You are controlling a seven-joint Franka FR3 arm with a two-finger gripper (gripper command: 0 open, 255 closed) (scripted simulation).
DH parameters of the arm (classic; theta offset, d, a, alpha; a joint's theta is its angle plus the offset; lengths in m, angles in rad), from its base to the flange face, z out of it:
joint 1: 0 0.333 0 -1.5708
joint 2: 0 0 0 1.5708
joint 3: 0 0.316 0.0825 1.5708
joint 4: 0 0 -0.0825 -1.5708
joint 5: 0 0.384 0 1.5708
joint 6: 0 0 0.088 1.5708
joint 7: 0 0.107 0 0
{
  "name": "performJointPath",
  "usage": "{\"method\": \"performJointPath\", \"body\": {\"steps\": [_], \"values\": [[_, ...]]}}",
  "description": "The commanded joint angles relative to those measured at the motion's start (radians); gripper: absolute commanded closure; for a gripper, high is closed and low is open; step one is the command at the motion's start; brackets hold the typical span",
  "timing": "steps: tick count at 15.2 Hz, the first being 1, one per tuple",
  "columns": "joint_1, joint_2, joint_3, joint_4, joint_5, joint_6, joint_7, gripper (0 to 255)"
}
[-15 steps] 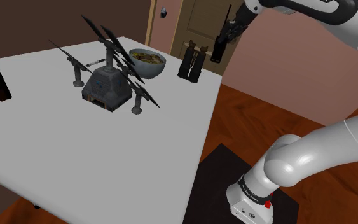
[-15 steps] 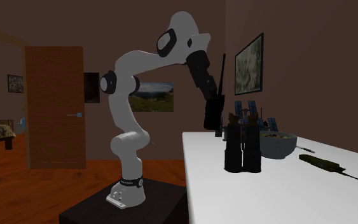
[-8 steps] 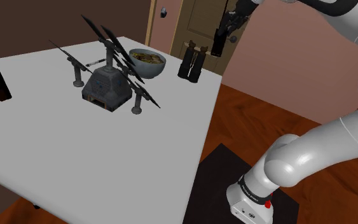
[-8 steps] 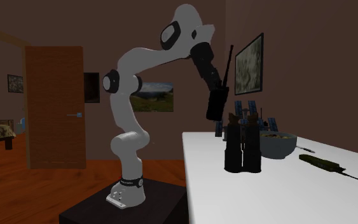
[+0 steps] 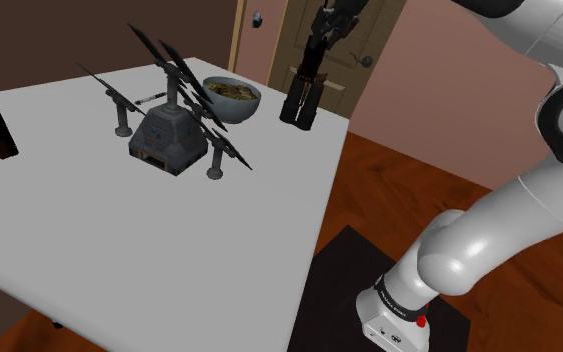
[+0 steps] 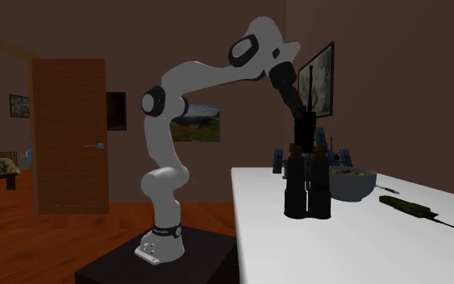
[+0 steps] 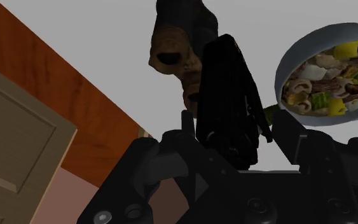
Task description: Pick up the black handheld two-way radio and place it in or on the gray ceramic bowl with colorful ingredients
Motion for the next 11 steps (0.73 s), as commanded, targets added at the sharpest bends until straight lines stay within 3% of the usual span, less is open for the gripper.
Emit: {"method": "performJointPath", "body": {"steps": [1, 11], "values": [[0.013, 0.041, 0.025, 0.041, -0.006, -0.004, 0.040, 255], [0.097, 0.326, 0.126, 0.371, -0.063, -0.075, 0.218, 255]]}}
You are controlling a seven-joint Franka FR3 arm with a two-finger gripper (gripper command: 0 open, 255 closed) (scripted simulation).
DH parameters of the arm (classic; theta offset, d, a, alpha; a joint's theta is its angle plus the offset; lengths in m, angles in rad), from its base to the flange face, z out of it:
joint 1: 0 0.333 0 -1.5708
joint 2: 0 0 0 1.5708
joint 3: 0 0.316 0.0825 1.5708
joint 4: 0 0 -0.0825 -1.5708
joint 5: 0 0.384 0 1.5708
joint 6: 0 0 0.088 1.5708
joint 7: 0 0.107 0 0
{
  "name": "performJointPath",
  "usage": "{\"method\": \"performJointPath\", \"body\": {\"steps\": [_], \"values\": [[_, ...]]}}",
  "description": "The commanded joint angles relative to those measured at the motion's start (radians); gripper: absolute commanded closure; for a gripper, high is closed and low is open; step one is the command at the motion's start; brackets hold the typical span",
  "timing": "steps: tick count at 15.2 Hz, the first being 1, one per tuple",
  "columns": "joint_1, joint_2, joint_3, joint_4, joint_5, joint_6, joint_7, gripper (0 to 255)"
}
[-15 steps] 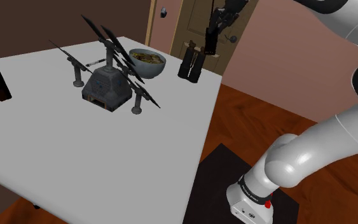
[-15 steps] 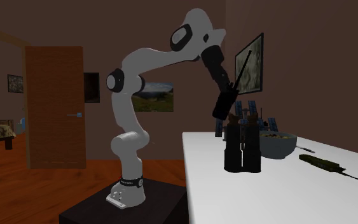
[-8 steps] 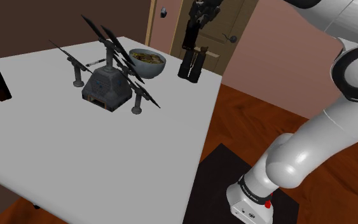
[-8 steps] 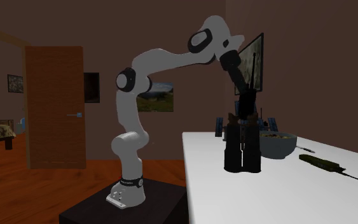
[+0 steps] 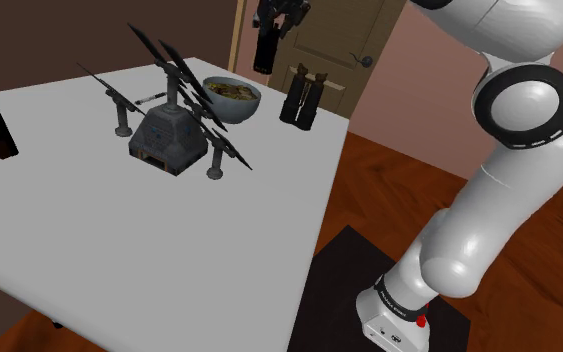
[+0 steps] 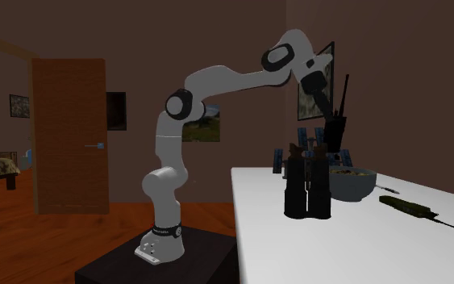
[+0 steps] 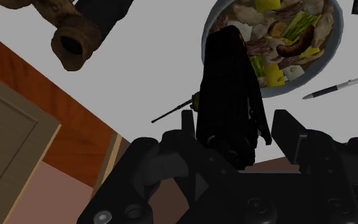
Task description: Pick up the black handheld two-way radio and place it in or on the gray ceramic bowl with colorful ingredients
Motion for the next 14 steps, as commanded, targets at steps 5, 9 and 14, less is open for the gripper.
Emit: {"method": "performJointPath", "body": {"steps": [5, 9, 14], "values": [[0.062, 0.203, 0.034, 0.262, -0.043, -0.074, 0.080, 255], [0.058, 0.160, 0.034, 0.142, -0.042, 0.002, 0.093, 255], [0.054, 0.123, 0.033, 0.019, -0.044, 0.086, 0.108, 255]]}}
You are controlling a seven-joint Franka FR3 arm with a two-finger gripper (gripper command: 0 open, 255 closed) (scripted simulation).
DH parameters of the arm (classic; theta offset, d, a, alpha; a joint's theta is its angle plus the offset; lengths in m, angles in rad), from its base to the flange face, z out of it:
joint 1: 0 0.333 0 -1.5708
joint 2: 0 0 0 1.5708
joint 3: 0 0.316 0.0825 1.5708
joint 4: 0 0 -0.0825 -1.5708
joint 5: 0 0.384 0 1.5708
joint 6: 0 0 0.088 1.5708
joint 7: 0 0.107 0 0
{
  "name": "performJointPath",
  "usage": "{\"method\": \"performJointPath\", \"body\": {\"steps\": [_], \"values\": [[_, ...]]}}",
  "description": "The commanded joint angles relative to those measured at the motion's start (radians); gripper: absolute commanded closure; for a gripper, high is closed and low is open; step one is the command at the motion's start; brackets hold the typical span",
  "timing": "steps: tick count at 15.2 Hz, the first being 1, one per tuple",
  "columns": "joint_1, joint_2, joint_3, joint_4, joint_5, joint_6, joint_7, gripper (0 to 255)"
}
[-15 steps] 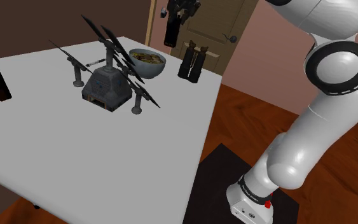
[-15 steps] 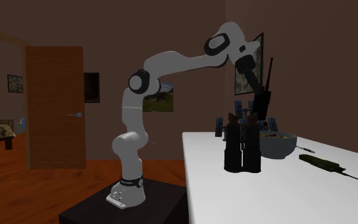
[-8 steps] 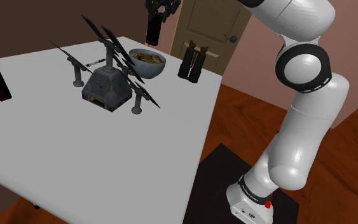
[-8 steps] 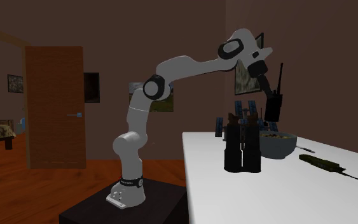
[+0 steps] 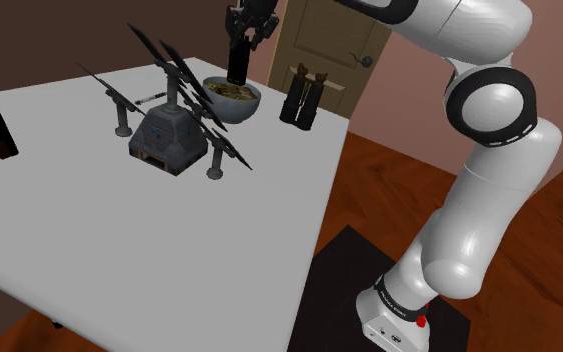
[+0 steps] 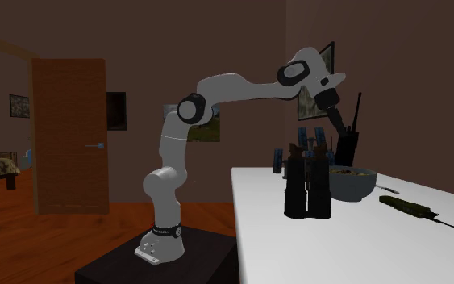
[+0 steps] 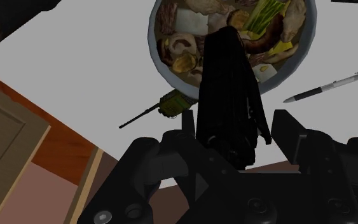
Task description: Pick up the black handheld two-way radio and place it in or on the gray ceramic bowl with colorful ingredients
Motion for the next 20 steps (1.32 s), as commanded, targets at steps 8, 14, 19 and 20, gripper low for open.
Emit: {"method": "performJointPath", "body": {"steps": [8, 14, 19, 20], "values": [[0.001, -0.013, 0.001, -0.043, -0.002, 0.030, 0.008, 255], [0.001, -0.013, 0.001, -0.044, -0.002, 0.031, 0.008, 0], [0.016, -0.019, 0.009, 0.072, -0.005, -0.093, 0.004, 0], [0.016, -0.019, 0.008, 0.072, -0.005, -0.093, 0.004, 0]]}}
